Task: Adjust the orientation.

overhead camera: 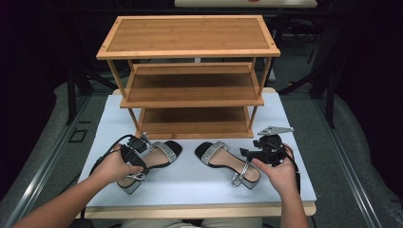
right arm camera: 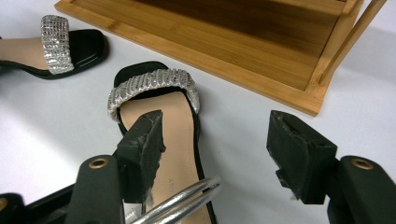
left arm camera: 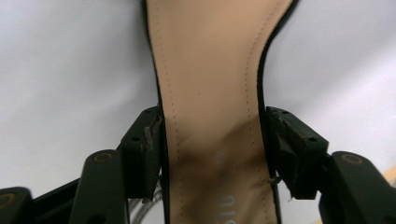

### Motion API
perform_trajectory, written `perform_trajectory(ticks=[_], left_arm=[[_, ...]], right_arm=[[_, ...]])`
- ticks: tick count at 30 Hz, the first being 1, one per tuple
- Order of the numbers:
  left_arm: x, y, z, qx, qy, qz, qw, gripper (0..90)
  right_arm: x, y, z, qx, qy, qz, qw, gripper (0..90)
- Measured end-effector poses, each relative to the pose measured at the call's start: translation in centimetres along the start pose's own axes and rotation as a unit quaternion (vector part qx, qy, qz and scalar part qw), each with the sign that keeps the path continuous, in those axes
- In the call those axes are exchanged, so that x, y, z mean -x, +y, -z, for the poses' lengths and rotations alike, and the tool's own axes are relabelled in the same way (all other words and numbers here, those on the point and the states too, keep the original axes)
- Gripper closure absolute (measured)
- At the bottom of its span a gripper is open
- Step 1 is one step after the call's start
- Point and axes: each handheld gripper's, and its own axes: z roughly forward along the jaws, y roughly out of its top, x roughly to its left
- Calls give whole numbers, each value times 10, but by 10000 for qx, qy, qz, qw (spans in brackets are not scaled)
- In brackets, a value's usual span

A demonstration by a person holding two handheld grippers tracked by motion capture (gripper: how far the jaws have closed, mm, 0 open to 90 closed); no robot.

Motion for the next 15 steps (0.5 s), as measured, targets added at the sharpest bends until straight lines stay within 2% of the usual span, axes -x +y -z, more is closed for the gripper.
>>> perform_trajectory(ticks=[1,2,6,8,12,15], left_arm=[[-3,1,1,-85,47,-156,9998,416],[-7,2,1,-101,-16,-233,9997,417],[-7,3,0,-204,-86,-150,9996,406],[-4,6,-2,-311,-123,-88,9994,326],[-2,8,-6,-463,1,-168,9988,342],[-3,11,-10,-573,-11,-199,9982,346]], right_arm=[[-1,0,0,-3,7,-14,10000,358],[-1,0,0,-6,-11,-5,10000,358],[-1,0,-1,-22,21,-4,10000,358],[-1,0,-3,-45,48,10,10000,358],[-3,-1,-6,-56,-1,14,10000,358],[-3,-1,-6,-52,4,18,10000,358]])
